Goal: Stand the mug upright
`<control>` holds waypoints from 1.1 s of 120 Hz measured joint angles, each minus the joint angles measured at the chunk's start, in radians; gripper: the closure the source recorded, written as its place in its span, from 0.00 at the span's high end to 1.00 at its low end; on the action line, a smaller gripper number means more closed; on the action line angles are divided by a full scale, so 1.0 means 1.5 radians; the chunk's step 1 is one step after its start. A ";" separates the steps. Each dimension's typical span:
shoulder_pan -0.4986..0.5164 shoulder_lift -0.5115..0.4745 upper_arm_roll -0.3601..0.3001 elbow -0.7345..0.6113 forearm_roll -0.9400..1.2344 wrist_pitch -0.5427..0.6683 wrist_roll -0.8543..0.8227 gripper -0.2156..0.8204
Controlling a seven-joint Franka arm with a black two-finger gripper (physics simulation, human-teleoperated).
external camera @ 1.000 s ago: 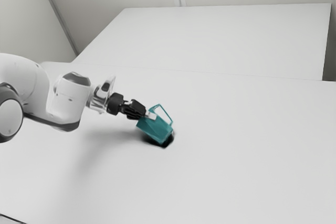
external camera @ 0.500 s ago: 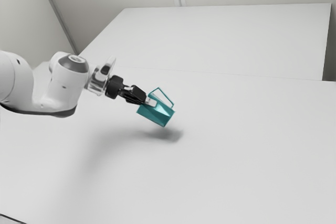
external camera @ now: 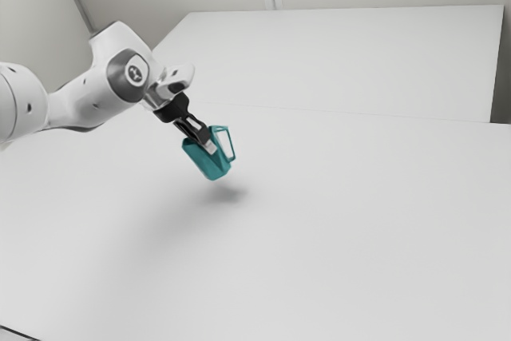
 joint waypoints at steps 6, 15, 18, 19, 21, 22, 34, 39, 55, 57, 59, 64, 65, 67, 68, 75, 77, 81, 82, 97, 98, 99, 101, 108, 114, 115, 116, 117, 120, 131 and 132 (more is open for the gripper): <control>0.000 0.003 -0.002 0.000 0.022 0.006 -0.016 0.03; 0.000 0.008 -0.003 0.000 0.053 0.013 -0.040 0.03; 0.000 0.009 -0.004 0.000 0.060 0.016 -0.047 0.03; 0.000 0.010 -0.004 0.000 0.062 0.017 -0.050 0.03; 0.000 0.011 -0.004 -0.001 0.066 0.018 -0.055 0.03; 0.001 0.011 -0.004 -0.001 0.068 0.019 -0.057 0.03; 0.001 0.011 -0.004 -0.006 0.086 0.026 -0.083 0.03; 0.001 0.009 -0.004 -0.006 0.099 0.028 -0.094 0.03; 0.002 0.009 -0.004 -0.007 0.124 0.031 -0.125 0.03; 0.002 0.009 -0.004 -0.007 0.126 0.032 -0.129 0.03; 0.002 0.010 -0.004 -0.007 0.128 0.032 -0.132 0.03; 0.003 0.011 -0.004 -0.007 0.131 0.033 -0.140 0.03; 0.003 0.011 -0.004 -0.007 0.131 0.034 -0.142 0.03; 0.003 0.012 -0.004 -0.006 0.133 0.034 -0.145 0.03; 0.003 0.012 -0.004 -0.006 0.134 0.035 -0.146 0.03; 0.003 0.013 -0.004 -0.006 0.145 0.037 -0.157 0.03; 0.003 0.013 -0.004 -0.005 0.148 0.037 -0.160 0.03; 0.002 0.014 -0.004 -0.005 0.152 0.040 -0.165 0.03; 0.002 0.015 -0.004 -0.005 0.153 0.040 -0.167 0.03; 0.002 0.027 -0.004 -0.003 0.161 0.048 -0.185 0.03; 0.002 0.028 -0.004 -0.003 0.161 0.049 -0.186 0.03; 0.002 0.029 -0.004 -0.003 0.161 0.049 -0.188 0.03; 0.002 0.031 -0.004 -0.003 0.162 0.050 -0.190 0.03; 0.002 0.036 -0.004 -0.002 0.163 0.056 -0.197 0.03; 0.002 0.040 -0.004 -0.002 0.164 0.059 -0.202 0.03; 0.002 0.041 -0.004 -0.002 0.164 0.060 -0.203 0.03; 0.002 0.042 -0.004 -0.002 0.164 0.060 -0.204 0.03; 0.002 0.043 -0.004 -0.002 0.164 0.061 -0.205 0.03; 0.002 0.045 -0.004 -0.002 0.164 0.062 -0.207 0.03; 0.004 0.053 -0.004 -0.002 0.164 0.070 -0.216 0.03; 0.004 0.054 -0.004 -0.002 0.164 0.070 -0.217 0.03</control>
